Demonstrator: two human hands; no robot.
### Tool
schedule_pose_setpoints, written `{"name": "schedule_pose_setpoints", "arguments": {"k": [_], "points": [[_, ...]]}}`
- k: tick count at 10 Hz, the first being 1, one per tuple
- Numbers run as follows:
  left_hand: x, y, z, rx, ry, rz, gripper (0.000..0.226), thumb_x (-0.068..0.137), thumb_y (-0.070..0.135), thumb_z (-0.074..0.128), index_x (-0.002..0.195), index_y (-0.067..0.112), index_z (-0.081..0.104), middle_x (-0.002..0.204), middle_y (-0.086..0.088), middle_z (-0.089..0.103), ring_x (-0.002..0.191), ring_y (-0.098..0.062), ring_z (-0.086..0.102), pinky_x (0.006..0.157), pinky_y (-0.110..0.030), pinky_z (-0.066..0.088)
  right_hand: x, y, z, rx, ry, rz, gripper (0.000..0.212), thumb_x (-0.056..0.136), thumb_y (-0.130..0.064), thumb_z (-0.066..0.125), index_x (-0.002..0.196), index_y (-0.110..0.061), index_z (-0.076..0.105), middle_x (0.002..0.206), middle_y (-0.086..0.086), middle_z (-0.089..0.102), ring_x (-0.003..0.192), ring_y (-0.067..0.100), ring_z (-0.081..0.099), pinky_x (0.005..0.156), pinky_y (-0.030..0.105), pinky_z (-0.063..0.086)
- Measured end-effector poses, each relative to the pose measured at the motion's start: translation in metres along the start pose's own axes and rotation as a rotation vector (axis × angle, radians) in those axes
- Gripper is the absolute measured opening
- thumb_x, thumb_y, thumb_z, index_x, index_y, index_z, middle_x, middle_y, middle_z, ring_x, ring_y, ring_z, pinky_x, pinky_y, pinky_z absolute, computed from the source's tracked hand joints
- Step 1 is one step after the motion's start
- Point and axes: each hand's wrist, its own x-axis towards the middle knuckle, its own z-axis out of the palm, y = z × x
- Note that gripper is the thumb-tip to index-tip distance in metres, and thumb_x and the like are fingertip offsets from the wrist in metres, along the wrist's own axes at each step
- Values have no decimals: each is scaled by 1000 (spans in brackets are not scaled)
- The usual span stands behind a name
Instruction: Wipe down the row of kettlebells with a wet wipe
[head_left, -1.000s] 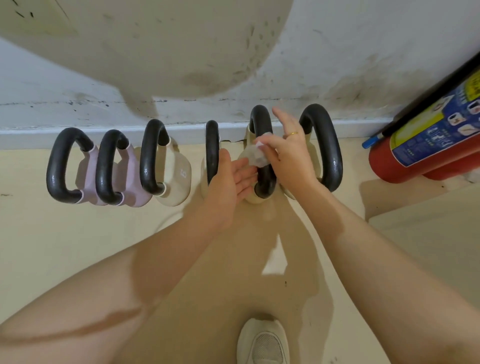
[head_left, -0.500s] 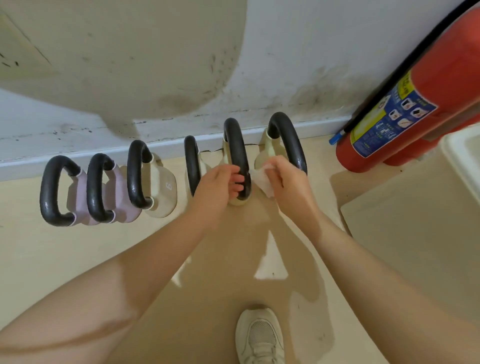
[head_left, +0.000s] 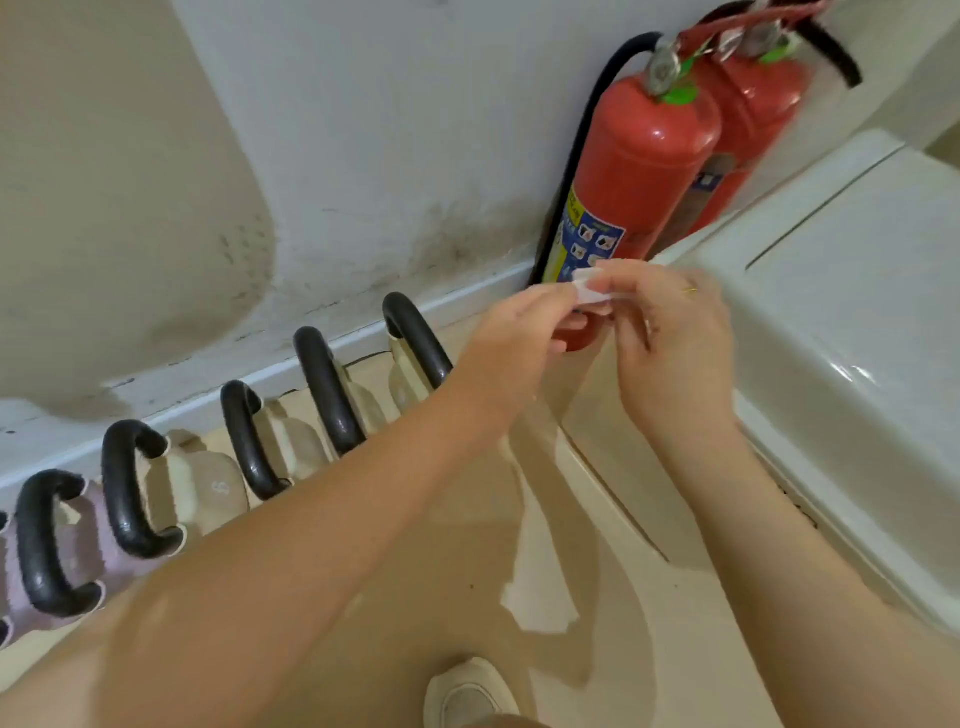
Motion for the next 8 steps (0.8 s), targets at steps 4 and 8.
{"name": "schedule_pose_setpoints", "arguments": {"k": [4,8], "points": [[74,-2,106,1074,-40,1013,30,86,30,44,91,21,72,104,5,66,106,-16,33,85,-32,18,2,86,-104,-474,85,160,20,84,-12,54,89,-14,73,93,12,64,91,41,55,76,46,43],[39,-8,34,1056,210,946,38,84,21,46,120,11,56,122,-5,60,124,-21,31,101,-38,18,13,45,-85,-252,-7,-141,27,89,-13,42,100,-6,65,104,11,61,87,30,57,66,35,43]]}}
